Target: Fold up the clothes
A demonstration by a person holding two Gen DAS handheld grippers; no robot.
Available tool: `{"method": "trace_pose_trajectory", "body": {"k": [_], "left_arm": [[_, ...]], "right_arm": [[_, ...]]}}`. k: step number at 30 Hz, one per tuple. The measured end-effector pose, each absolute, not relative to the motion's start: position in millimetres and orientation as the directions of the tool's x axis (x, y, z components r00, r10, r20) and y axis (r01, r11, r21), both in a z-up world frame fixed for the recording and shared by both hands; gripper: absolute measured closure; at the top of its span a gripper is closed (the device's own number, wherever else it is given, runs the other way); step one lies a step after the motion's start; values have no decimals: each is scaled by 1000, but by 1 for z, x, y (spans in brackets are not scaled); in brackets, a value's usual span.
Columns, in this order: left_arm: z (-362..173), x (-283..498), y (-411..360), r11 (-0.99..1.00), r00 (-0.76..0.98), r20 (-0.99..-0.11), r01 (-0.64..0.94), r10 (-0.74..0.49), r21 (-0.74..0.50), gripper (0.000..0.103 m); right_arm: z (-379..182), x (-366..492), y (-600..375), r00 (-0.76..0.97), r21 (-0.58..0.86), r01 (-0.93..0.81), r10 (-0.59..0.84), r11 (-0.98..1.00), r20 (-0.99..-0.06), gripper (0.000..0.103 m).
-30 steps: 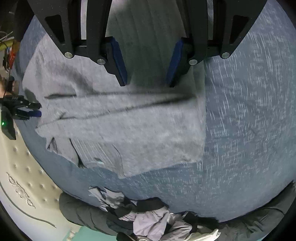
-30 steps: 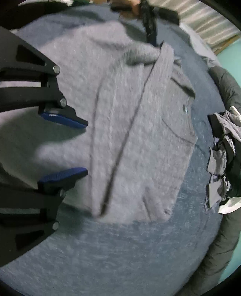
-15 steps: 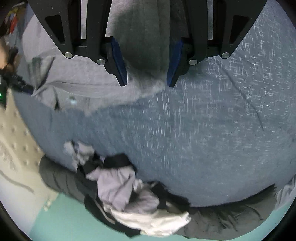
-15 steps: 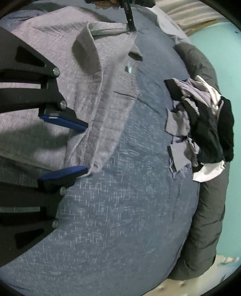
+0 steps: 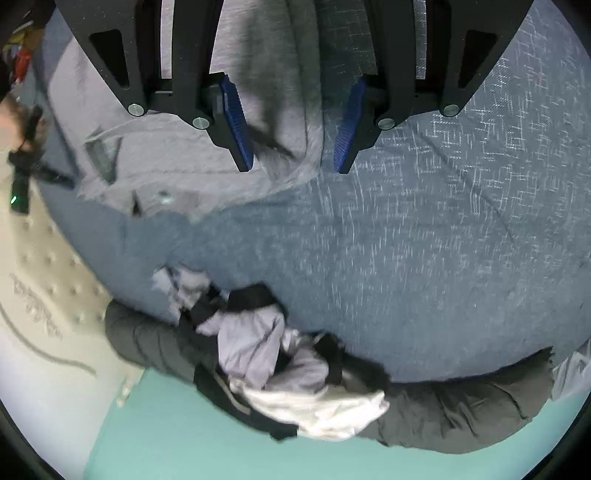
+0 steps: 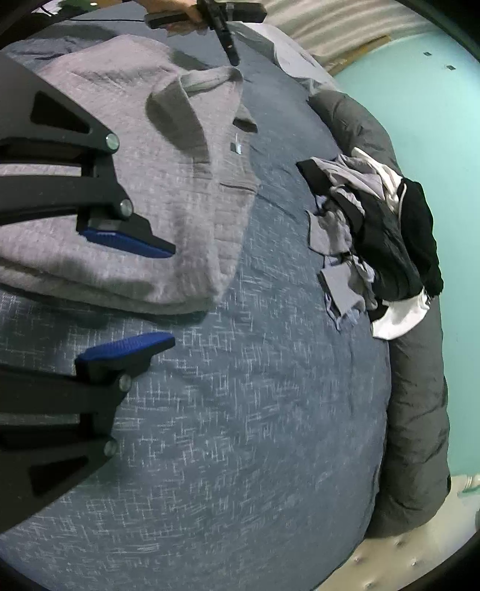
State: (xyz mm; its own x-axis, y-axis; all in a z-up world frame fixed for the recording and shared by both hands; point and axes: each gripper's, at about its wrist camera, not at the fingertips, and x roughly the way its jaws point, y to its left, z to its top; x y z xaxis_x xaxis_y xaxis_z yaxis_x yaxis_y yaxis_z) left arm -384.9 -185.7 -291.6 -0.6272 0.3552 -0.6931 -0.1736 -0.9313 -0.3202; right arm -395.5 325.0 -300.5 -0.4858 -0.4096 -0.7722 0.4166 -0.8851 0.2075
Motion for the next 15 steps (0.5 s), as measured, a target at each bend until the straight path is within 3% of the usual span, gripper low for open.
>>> {"method": "trace_pose_trajectory", "body": {"k": [12,14,15], "left_arm": [[-316,-405,-166,-940,-567,-750,-188,340,-284,45],[-320,-409,-164,-934,-562,-746,-193,357,-301,45],[-322,-411,-163,-930,-560,-744,-196,365,-310,45]], "right_arm": [[-312,-407,295,-479,160,436,-379,-886,-791,60],[-314,-408,288,-472,144,461,-379,-876,-796,71],[-315,-408,286,-473,138,467,-379,-873,-796,85]]}}
